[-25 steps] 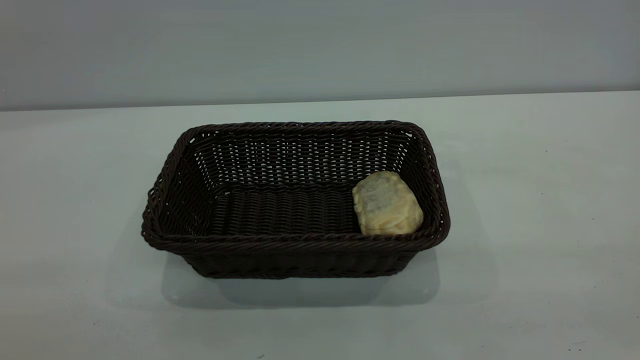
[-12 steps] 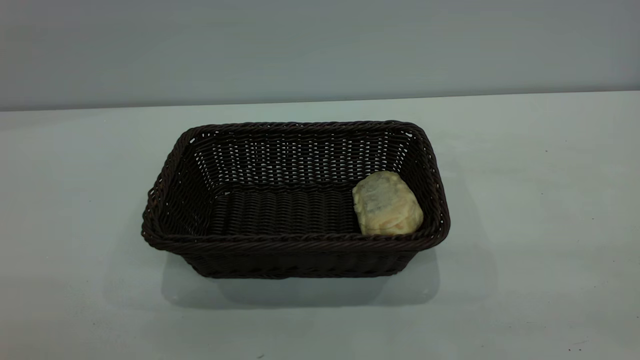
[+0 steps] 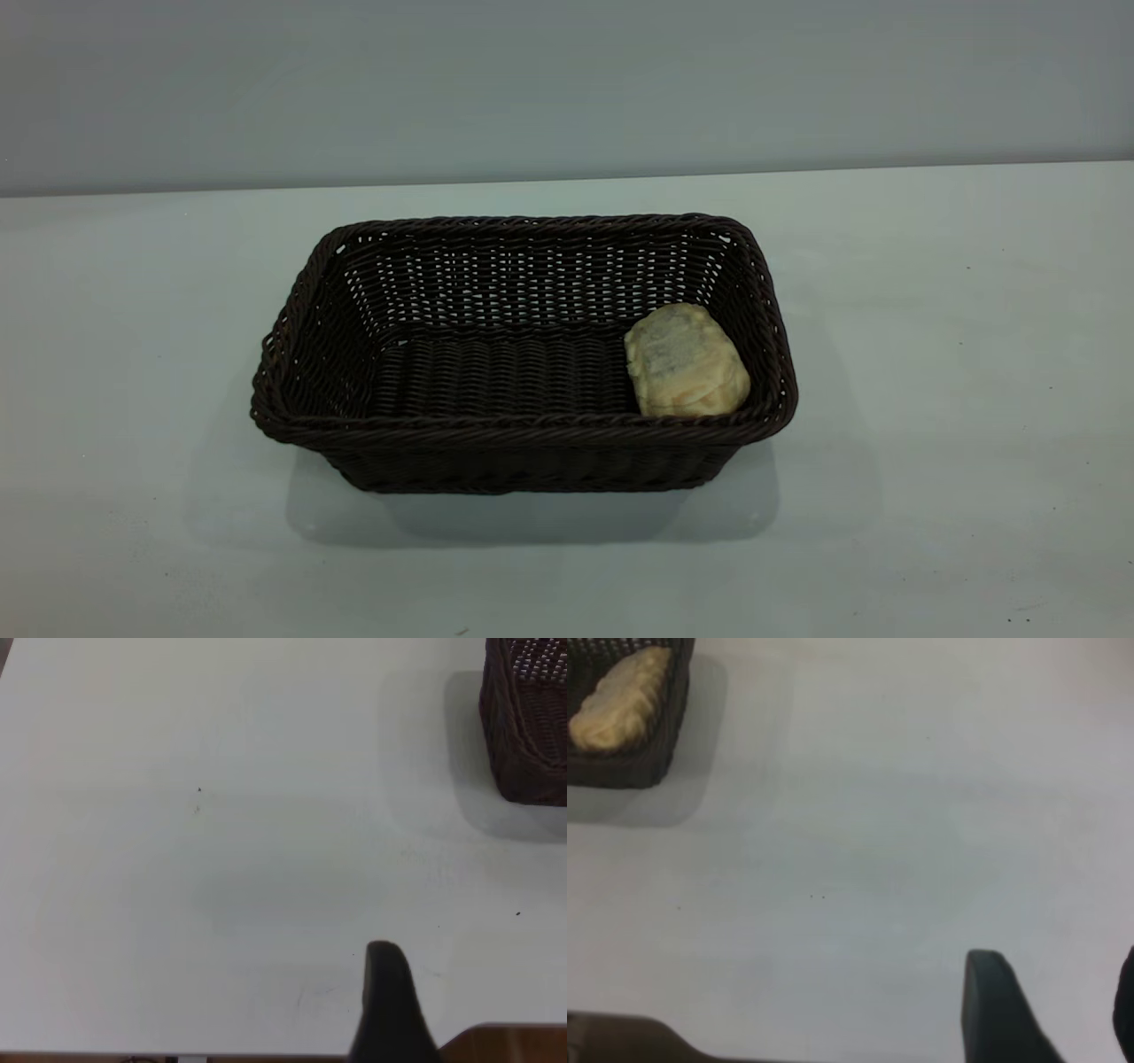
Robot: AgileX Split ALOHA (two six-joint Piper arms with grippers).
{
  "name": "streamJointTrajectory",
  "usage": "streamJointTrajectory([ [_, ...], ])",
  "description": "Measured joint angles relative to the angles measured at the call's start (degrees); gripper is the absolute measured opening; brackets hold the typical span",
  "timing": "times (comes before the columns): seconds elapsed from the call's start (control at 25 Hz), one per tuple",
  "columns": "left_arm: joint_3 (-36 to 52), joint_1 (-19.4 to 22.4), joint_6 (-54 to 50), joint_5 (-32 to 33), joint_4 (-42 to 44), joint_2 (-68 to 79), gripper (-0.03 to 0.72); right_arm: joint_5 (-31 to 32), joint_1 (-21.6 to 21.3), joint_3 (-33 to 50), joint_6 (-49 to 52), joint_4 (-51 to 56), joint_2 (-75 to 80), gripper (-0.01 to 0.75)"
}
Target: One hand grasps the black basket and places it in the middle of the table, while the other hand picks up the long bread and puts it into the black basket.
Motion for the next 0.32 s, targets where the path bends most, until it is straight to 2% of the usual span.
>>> streamJointTrajectory([
  [0.32,0.0,0.0,0.0,0.0,0.0,0.0,0.557,0.0,0.0,0.0,0.0,0.05,0.0,0.237],
])
